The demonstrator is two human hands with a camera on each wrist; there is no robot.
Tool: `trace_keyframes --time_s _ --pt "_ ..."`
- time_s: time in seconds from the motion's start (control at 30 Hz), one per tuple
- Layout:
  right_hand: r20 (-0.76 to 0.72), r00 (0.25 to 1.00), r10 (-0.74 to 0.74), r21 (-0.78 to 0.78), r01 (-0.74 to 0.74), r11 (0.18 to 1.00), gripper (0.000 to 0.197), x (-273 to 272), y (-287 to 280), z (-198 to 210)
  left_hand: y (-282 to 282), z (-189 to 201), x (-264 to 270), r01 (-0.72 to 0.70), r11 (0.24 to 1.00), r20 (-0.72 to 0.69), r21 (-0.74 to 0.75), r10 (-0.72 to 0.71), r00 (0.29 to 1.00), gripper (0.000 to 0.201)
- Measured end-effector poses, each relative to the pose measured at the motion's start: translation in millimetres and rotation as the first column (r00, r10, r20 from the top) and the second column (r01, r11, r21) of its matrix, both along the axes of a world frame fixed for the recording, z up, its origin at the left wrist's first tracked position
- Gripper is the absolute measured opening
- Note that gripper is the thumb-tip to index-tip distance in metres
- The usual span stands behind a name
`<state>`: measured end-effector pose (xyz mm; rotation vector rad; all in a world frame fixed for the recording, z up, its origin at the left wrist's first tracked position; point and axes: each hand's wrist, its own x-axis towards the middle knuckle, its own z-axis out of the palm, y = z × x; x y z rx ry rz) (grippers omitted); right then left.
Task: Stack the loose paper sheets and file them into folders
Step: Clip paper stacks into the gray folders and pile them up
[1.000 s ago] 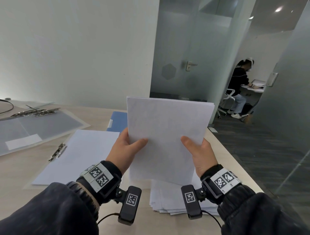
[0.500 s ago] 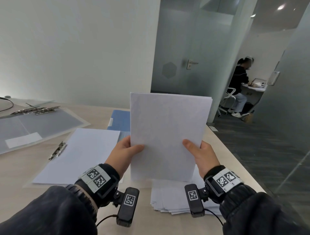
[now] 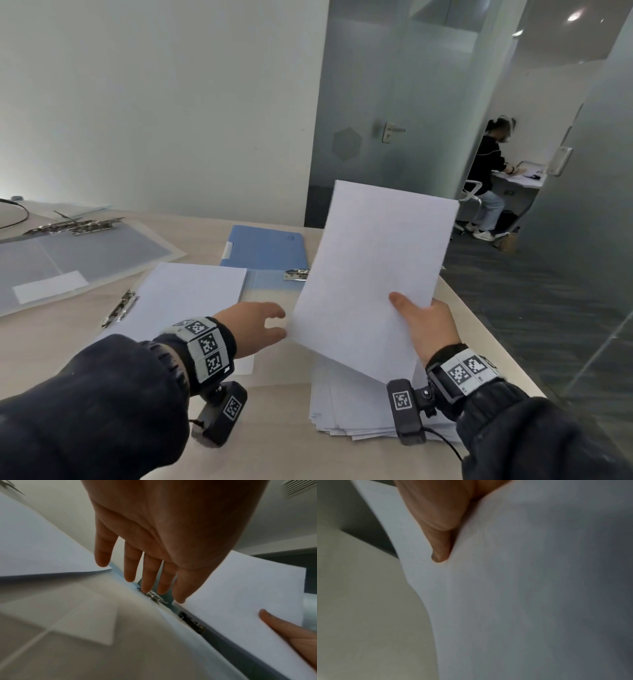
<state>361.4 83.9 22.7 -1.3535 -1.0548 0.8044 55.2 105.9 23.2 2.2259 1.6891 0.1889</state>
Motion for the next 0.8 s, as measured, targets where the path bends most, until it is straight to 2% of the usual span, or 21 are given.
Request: trace_keyframes --time_s 0.1,0.17,0.37,0.5,0.73,0.8 --pt "-0.042 0.998 -0.042 -0.07 0.039 0.997 0.018 6 9 -15 -1 -6 -3 -0.011 0.991 -0.203 -0.135 -0.017 0.979 0.051" --pt "-0.059 0.998 -0.027 -0.107 0.02 0.994 0.018 5 13 -21 -4 -12 -8 -0.011 0.987 -0.284 -0.161 -0.036 0.958 0.056" --pt "-0.041 0.995 0.096 -0.176 -0.102 0.979 0.017 -23 21 -28 -22 -16 -27 0.004 0.989 -0.331 -0.146 -0.052 0.942 0.064" --pt "-0.029 0.986 0.162 -0.185 -0.165 0.969 0.016 -59 26 -27 -42 -14 -49 -0.056 0.988 -0.358 -0.144 0.001 0.934 0.065" --pt "0.001 0.955 0.297 -0.192 -0.292 0.937 0.021 -114 28 -31 -81 -4 -103 -0.114 0.979 -0.403 -0.17 0.037 0.914 0.046" --pt "-0.008 0.942 0.334 -0.202 -0.329 0.923 0.024 -128 26 -33 -82 0 -118 -0.155 0.973 -0.378 -0.173 0.08 0.922 0.04"
